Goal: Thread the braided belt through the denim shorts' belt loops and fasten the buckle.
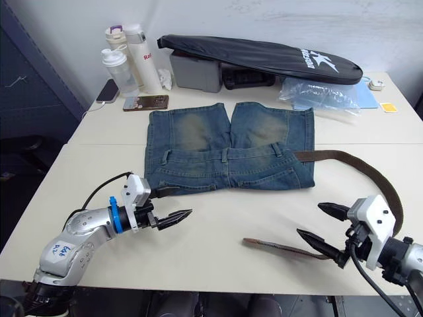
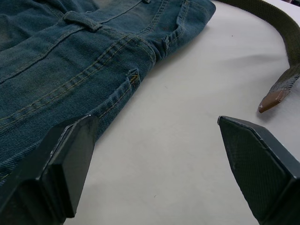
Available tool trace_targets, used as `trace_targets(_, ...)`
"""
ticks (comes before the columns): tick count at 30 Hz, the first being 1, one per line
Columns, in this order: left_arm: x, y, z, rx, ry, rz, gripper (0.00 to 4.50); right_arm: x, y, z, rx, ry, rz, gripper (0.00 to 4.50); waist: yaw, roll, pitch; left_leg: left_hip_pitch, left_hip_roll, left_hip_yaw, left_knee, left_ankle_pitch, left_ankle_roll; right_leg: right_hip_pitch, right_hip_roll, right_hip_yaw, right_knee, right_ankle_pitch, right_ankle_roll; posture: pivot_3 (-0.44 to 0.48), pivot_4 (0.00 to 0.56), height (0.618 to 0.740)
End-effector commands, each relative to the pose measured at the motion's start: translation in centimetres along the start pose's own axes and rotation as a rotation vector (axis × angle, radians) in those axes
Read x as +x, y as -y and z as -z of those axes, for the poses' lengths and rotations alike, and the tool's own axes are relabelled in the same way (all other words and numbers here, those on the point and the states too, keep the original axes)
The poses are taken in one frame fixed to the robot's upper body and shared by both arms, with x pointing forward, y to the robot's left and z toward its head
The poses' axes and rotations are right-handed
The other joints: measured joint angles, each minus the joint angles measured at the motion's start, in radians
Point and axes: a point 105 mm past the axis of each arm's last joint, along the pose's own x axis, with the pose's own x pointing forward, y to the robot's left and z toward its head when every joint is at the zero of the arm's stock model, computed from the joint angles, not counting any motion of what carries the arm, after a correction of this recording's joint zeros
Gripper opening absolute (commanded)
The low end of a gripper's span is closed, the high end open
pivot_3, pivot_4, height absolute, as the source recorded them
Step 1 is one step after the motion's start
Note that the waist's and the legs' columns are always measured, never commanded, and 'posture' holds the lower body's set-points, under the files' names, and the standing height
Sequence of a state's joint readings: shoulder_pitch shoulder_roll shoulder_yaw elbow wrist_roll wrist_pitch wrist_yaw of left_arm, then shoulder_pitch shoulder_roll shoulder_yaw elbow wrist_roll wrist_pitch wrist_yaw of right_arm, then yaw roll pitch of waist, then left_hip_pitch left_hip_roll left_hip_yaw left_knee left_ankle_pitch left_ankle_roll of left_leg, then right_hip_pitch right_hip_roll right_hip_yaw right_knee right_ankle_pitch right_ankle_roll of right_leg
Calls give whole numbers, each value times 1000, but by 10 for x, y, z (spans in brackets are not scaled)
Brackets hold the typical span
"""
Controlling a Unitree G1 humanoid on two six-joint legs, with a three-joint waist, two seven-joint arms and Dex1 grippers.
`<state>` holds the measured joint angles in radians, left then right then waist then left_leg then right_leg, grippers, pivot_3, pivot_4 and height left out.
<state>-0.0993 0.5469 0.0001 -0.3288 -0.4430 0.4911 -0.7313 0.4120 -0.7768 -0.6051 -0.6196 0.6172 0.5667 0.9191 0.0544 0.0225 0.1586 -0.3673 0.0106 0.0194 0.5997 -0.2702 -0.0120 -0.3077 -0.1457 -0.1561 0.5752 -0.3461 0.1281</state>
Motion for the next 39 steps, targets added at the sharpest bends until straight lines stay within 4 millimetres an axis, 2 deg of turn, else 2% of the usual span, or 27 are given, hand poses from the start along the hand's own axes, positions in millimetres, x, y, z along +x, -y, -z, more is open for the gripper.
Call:
trace_targets(1,1,2,-10,25,29,9,4500,-2,1,-4,-21,4,9,4468,0,0,0,0,0,0,0,0,0,0,0,0,0,0,0,0,150,740)
trace_targets(15,2,2,-10,-2,44,40,4500,-10,3,6,-15,-5,49,4468,0,0,0,0,0,0,0,0,0,0,0,0,0,0,0,0,150,740)
trace_targets(18,0,-5,-9,5,33,37,4500,-10,3,7,-14,-5,51,4468,0,0,0,0,0,0,0,0,0,0,0,0,0,0,0,0,150,740)
trace_targets(26,-2,-6,-12,32,36,107,4500,-11,3,7,-20,-3,57,4468,0,0,0,0,0,0,0,0,0,0,0,0,0,0,0,0,150,740)
trace_targets(31,2,-1,-9,64,-2,240,4500,-9,-8,9,-14,-68,-11,4468,0,0,0,0,0,0,1,0,0,0,0,0,0,0,0,0,150,740)
trace_targets(34,2,-1,-20,75,11,351,4500,-7,-18,1,-18,-72,-66,4468,1,0,0,0,0,1,1,0,0,-1,1,0,0,0,0,0,150,740)
trace_targets(36,1,0,-26,89,11,408,4500,-6,-18,-4,-3,-76,-60,4468,1,-1,0,-1,0,1,1,0,-1,-1,2,0,0,0,-1,0,150,740)
trace_targets(39,-2,4,-32,203,-30,517,4500,-5,-24,-13,-38,-121,-111,4468,-2,-1,0,-1,0,1,1,0,-1,-1,2,1,0,0,-1,0,150,740)
